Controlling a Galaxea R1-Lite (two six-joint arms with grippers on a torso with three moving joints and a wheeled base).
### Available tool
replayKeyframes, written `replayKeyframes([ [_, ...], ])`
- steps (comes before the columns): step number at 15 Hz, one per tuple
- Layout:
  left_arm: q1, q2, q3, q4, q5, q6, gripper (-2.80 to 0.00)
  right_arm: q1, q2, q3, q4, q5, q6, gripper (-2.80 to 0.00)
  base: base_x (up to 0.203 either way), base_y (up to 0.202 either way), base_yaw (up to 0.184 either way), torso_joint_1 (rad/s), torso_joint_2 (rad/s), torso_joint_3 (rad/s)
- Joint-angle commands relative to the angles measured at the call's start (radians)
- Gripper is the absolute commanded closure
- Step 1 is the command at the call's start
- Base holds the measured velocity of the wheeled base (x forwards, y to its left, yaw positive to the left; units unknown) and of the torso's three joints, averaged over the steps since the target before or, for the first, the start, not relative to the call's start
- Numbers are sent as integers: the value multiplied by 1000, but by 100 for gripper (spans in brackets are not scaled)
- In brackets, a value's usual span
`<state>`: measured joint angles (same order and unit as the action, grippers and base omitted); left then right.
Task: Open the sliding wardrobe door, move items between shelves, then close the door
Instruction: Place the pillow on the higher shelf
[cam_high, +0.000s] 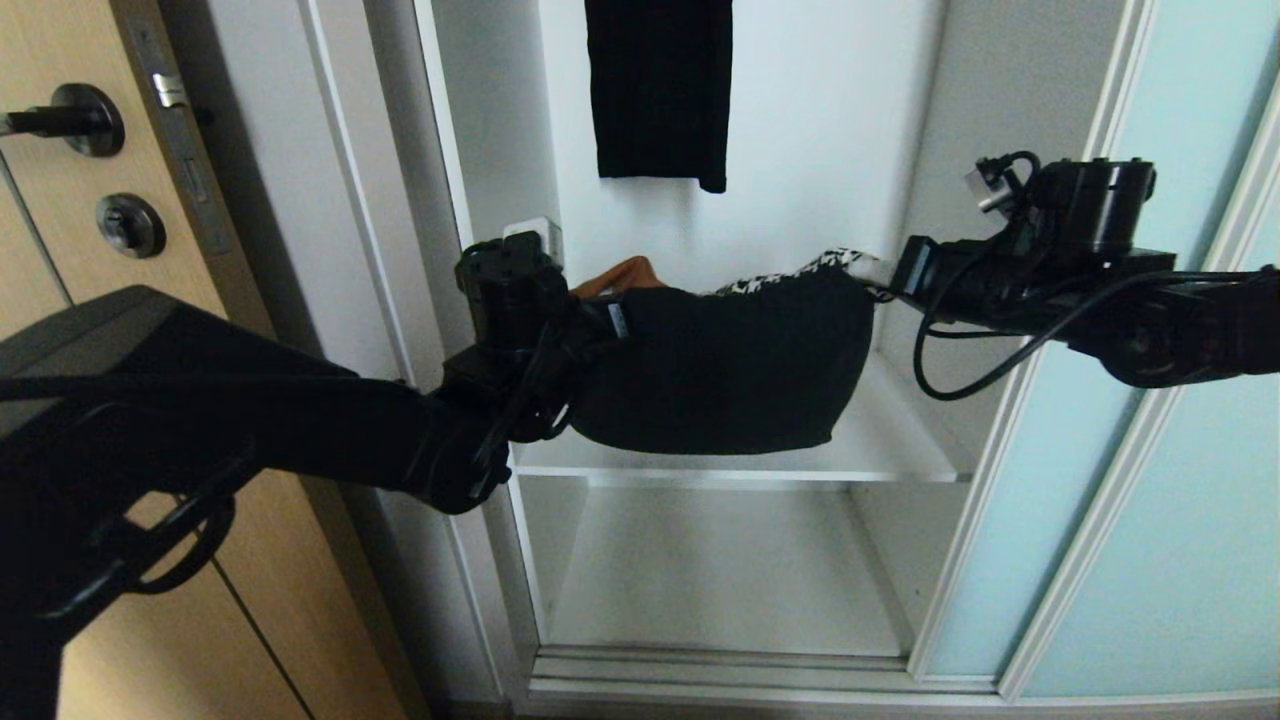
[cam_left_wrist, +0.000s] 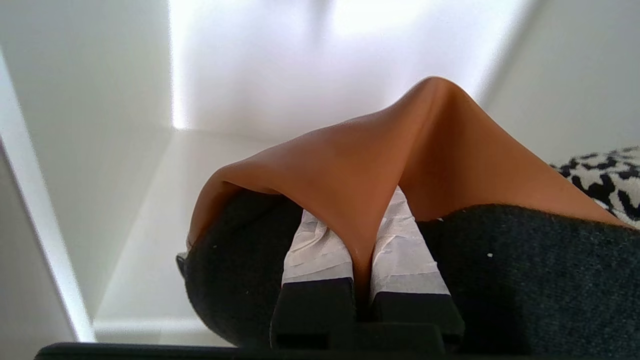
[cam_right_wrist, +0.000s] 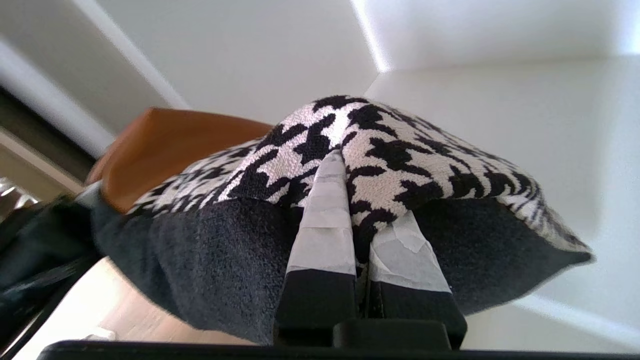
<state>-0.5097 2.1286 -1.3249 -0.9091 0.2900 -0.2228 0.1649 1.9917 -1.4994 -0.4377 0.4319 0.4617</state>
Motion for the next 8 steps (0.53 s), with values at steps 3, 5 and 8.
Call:
replayKeyframes([
  [3,45,207,-194,21,2,8,0,-11,287,-246,-3,-2,6,0,0,0,0,0,0,0],
  [5,58,272,-223,27,0,11,0,-12,330,-275,-4,-13,6,0,0,0,0,0,0,0],
  [8,68,345,-224,47,-3,12,0,-33,343,-233,6,-15,4,0,0,0,0,0,0,0],
])
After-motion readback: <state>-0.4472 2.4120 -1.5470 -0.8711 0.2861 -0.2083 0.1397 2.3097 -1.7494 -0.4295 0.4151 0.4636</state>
